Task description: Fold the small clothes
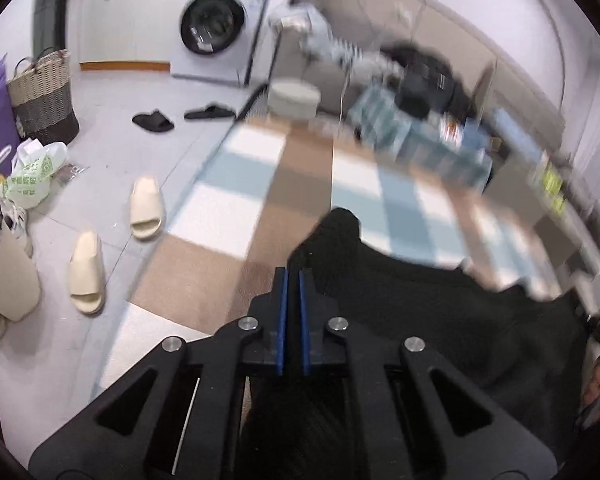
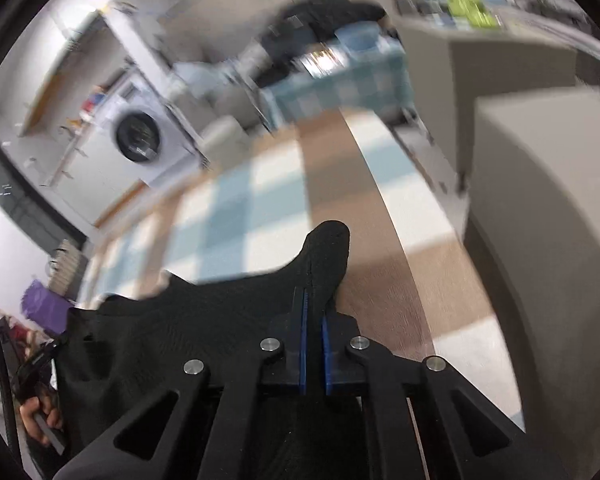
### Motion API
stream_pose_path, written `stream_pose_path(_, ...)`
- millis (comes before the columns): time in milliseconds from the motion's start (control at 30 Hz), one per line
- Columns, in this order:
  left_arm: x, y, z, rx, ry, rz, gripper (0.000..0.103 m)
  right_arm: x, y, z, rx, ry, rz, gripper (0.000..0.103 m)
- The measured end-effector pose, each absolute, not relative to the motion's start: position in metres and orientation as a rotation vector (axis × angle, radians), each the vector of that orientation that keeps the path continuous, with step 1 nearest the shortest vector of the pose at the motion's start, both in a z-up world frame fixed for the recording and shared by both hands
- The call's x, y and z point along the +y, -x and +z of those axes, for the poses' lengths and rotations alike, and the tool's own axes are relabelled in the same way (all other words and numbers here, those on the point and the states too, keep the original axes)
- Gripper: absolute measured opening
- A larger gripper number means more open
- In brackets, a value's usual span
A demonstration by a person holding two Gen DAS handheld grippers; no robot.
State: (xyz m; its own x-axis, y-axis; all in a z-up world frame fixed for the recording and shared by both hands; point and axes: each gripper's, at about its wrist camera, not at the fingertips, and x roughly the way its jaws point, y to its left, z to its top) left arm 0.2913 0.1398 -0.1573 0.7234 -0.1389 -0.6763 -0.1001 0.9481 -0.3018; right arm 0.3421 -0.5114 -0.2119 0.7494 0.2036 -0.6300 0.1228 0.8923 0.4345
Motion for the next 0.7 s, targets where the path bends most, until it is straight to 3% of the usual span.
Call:
stream_pose_path(100, 0.164, -0.278, -0.148, 0.703, 0.47, -0.011, 0.003, -0.522, -0.335, -0.2, 0.631, -0.542, 0.037, 0.005)
stream_pose_path(233, 0.173, -0.283, -0.159, 0.756, 0.483, 0.034, 0.003, -0.522, -0.355, -0.214, 0.756, -0.513, -0.08, 0.008)
stream_pose_path(333, 0.173, -0.29, -0.17, 0.826, 0.456, 0.093, 0.004, -0.522, -0.365, -0.227, 0.851, -0.49, -0.148, 0.016)
stream_pose_path(433, 0.175, -0.293, -0.174, 0.853, 0.457, 0.114, 0.009, -0.526, -0.361, -0.23, 0.859, -0.508, -0.143, 0.019)
stream_pose_path(533, 0.167, -0.296, -0.166, 0.826, 0.436, 0.108, 0.033, -0.525, -0.353, -0.229, 0.845, -0.511, -0.132, 0.027)
stream_pose_path(600, 0.155, -0.301, -0.161, 0.813, 0.395, 0.083, 0.059, -0.523, -0.35, -0.227, 0.844, -0.507, -0.123, 0.028)
stream_pose_path(700, 0.131, -0.323, -0.163, 0.842, 0.256, 0.104, 0.06, -0.517, -0.348, -0.226, 0.845, -0.487, -0.101, 0.033)
